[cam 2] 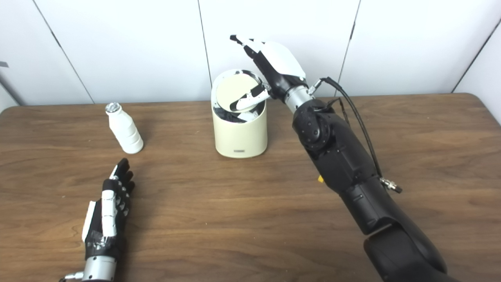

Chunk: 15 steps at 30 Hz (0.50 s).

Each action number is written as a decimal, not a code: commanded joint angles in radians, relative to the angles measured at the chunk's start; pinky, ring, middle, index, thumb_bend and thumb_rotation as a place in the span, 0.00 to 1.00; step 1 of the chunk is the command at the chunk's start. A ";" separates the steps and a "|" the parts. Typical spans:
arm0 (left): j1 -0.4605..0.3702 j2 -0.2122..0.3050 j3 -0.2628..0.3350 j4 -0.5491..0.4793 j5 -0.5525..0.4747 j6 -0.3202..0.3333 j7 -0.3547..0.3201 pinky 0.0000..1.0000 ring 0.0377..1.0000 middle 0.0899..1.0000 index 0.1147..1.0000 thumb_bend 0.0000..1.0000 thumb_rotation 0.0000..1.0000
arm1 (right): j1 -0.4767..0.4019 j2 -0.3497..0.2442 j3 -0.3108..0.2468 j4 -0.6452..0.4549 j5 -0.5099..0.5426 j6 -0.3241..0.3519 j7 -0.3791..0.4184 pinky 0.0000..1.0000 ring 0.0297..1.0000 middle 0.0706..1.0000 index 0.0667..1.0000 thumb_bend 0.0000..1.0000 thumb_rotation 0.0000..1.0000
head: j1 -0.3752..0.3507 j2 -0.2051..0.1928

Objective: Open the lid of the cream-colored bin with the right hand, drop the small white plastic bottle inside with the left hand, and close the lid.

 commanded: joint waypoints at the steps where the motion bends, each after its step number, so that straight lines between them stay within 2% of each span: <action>1: 0.003 -0.004 -0.011 -0.022 0.007 0.000 -0.002 1.00 1.00 1.00 0.97 0.59 1.00 | -0.015 -0.010 -0.031 -0.029 0.014 0.020 0.005 0.94 0.93 0.92 0.92 0.93 0.22 | 0.000 0.001; 6: 0.005 -0.002 -0.014 -0.022 0.009 -0.003 -0.005 1.00 1.00 1.00 0.98 0.56 1.00 | 0.005 0.000 -0.086 -0.088 0.063 0.060 0.019 0.86 0.92 0.92 0.91 0.91 0.28 | -0.001 0.002; 10: 0.003 -0.001 -0.013 -0.019 0.004 -0.001 -0.006 1.00 1.00 1.00 0.98 0.56 1.00 | 0.039 0.027 -0.181 -0.158 0.178 0.128 0.041 0.84 0.92 0.92 0.90 0.87 0.30 | -0.001 -0.001; 15: 0.001 0.005 -0.010 -0.014 -0.001 -0.004 -0.010 1.00 1.00 1.00 0.97 0.56 1.00 | 0.122 0.031 -0.262 -0.279 0.285 0.222 0.078 0.85 0.91 0.90 0.90 0.82 0.44 | -0.002 -0.003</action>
